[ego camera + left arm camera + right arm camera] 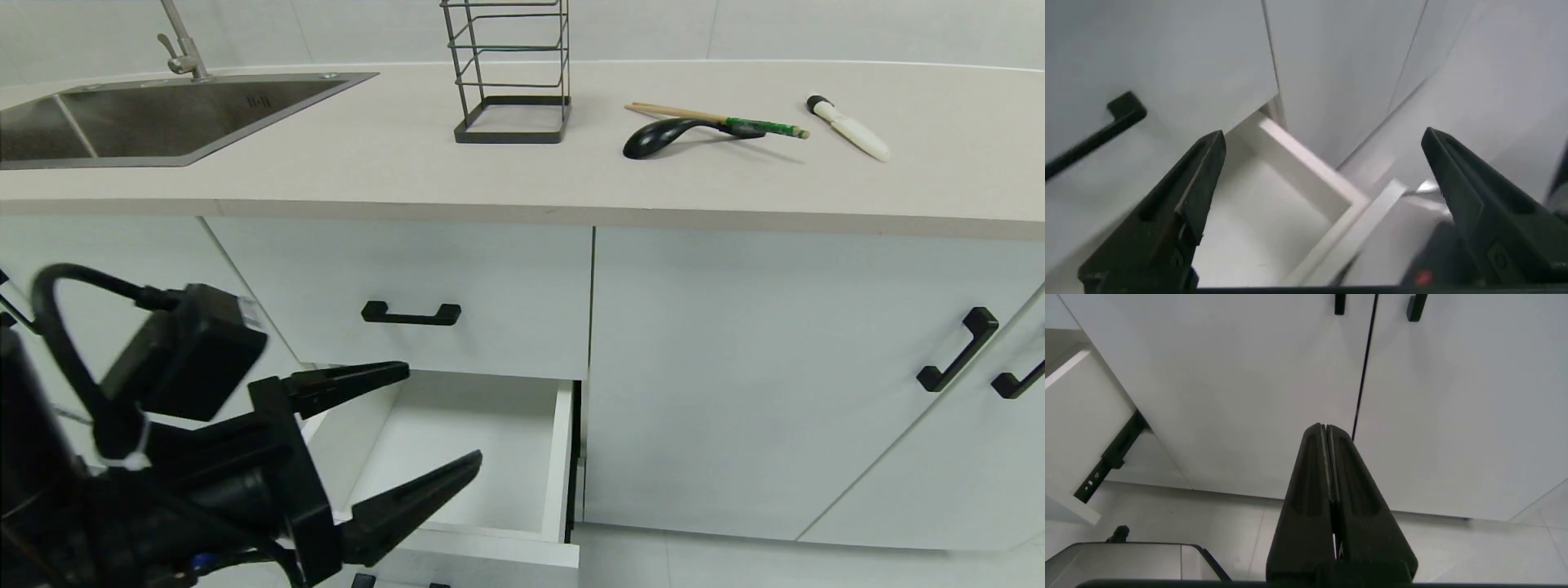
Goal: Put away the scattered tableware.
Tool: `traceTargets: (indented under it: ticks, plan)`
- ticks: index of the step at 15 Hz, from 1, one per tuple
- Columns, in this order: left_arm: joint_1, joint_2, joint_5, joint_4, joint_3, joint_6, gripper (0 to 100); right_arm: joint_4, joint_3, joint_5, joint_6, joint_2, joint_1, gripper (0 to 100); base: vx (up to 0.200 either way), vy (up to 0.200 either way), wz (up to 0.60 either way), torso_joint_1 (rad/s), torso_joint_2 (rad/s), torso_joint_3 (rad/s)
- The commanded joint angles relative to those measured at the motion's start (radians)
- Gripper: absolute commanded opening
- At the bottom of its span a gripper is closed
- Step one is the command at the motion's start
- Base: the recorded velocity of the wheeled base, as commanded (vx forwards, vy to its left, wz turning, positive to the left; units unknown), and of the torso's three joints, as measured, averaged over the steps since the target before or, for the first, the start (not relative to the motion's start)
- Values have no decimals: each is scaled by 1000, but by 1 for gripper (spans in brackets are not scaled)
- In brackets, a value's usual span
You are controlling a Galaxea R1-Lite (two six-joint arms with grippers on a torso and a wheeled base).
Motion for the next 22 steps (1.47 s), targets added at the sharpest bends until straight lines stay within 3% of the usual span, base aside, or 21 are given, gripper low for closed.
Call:
traceTargets:
  ticks: [1,2,4,5,7,8,11,12,14,15,16,17,18,19,22]
  plan:
    - [63,-151,1,-17,82,-94,100,0,0,0,0,1,-1,0,0,0,0,0,0,0]
    - [84,-174,2,-21,105,-94,100,0,0,0,0,1,0,0,0,0,0,0,0,0]
    - [239,-354,9,-90,243,-48,100,1,0,0,0,1,0,0,0,0,0,0,0,0]
    - [279,-403,10,-95,271,-25,100,0,0,0,0,1,0,0,0,0,0,0,0,0]
    - [425,-664,13,-49,366,62,100,1,0,2,-2,1,0,0,0,0,0,0,0,0]
    - [446,-764,13,8,381,87,100,0,0,6,-6,1,0,0,0,0,0,0,0,0]
    - [506,-1020,4,180,452,85,100,0,0,5,-5,1,0,0,0,0,0,0,0,0]
    - [509,-1144,4,319,473,84,100,0,0,5,-5,1,0,0,0,0,0,0,0,0]
    - [515,-1132,18,315,472,79,100,1,0,6,-8,1,0,0,0,0,0,0,0,0]
    - [561,-1138,41,385,473,78,100,1,0,6,-6,1,0,0,0,0,0,0,0,0]
    - [629,-1227,41,539,473,70,100,1,0,6,-5,1,0,0,0,0,0,0,0,0]
    - [630,-1227,53,591,466,62,100,1,0,6,-3,1,0,0,0,0,0,0,0,0]
    - [630,-1227,97,548,473,62,100,1,0,5,-3,1,0,0,0,0,0,0,0,0]
    - [630,-1227,219,606,473,73,100,1,0,5,-3,1,0,0,0,0,0,0,0,0]
    - [630,-1227,252,605,473,18,100,1,0,5,-3,1,0,0,0,0,0,0,0,0]
